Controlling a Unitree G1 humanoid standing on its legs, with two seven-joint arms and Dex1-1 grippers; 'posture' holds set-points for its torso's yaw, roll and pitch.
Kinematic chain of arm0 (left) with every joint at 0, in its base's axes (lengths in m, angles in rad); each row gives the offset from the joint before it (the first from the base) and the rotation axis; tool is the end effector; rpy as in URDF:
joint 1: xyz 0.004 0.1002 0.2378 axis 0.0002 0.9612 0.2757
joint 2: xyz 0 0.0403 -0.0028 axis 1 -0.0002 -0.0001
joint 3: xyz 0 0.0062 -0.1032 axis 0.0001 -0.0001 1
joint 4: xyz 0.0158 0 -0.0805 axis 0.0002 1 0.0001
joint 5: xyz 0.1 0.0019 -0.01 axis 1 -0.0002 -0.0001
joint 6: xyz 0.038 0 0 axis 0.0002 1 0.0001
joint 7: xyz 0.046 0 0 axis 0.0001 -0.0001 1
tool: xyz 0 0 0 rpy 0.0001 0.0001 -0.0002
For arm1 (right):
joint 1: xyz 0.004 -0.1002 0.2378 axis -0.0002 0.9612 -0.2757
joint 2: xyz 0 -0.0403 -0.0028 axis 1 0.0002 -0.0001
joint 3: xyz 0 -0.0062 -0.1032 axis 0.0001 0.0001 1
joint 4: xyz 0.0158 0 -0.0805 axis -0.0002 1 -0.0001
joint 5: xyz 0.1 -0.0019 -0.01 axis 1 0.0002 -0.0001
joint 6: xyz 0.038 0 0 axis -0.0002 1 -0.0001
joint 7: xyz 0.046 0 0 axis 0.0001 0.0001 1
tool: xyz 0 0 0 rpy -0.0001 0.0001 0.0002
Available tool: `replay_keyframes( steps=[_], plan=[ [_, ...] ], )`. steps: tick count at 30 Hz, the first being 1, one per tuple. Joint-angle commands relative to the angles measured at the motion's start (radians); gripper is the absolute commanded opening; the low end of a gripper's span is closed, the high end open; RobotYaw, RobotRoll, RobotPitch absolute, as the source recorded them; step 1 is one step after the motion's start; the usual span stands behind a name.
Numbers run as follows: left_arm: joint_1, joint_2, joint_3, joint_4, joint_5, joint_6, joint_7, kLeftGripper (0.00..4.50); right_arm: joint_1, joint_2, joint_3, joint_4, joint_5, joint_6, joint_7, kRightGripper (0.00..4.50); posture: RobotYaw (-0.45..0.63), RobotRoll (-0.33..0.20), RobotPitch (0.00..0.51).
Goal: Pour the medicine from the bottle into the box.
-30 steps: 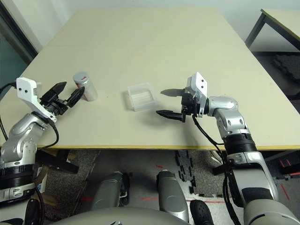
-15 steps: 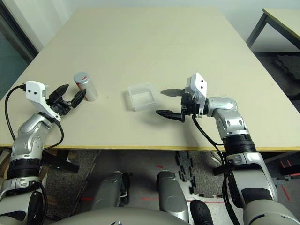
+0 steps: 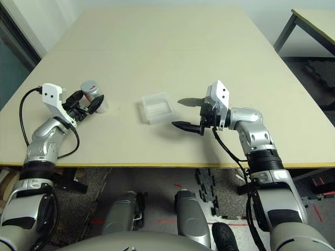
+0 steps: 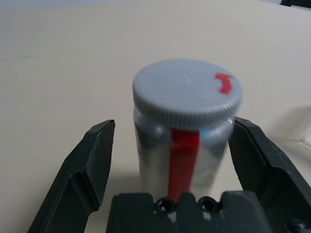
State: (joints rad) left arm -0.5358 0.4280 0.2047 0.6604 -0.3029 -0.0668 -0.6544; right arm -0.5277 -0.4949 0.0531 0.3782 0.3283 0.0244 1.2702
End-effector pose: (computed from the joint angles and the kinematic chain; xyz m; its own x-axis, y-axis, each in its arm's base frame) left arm 0.2919 0.2696 0.0934 0.9277 -0.3720 0.0333 0.3718 0.9282 0.0112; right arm 0.2977 -0.2277 0.1272 0.3074 0.9437 -0.1222 -0.9434 0.2853 -0.1692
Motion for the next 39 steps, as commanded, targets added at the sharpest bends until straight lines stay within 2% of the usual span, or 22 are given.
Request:
replay_keyframes(
  steps=[1, 18, 34, 36, 39],
  plan=[
    [-0.033, -0.007, -0.012, 0.084, 0.028, -0.046, -0.018, 4.48, -0.004, 0.002, 0.007, -0.013, -0.010, -0.008, -0.003, 4.50, -0.25, 0.000, 0.090],
    [-0.169, -0.024, -0.015, 0.361, 0.077, -0.201, -0.046, 4.48, 0.030, -0.012, -0.003, -0.055, -0.002, 0.005, -0.028, 4.50, -0.29, 0.000, 0.081],
    [-0.216, -0.036, -0.015, 0.444, 0.095, -0.239, -0.052, 4.48, 0.043, -0.025, -0.008, -0.075, 0.002, 0.015, -0.037, 4.50, -0.30, 0.000, 0.061],
    [-0.216, -0.036, -0.015, 0.445, 0.096, -0.241, -0.049, 4.11, 0.042, -0.026, -0.008, -0.074, 0.002, 0.014, -0.037, 4.50, -0.30, 0.000, 0.061],
    [-0.217, -0.033, -0.011, 0.448, 0.095, -0.241, -0.047, 3.14, 0.039, -0.028, -0.007, -0.070, 0.002, 0.011, -0.036, 4.50, -0.29, 0.000, 0.060]
  ],
)
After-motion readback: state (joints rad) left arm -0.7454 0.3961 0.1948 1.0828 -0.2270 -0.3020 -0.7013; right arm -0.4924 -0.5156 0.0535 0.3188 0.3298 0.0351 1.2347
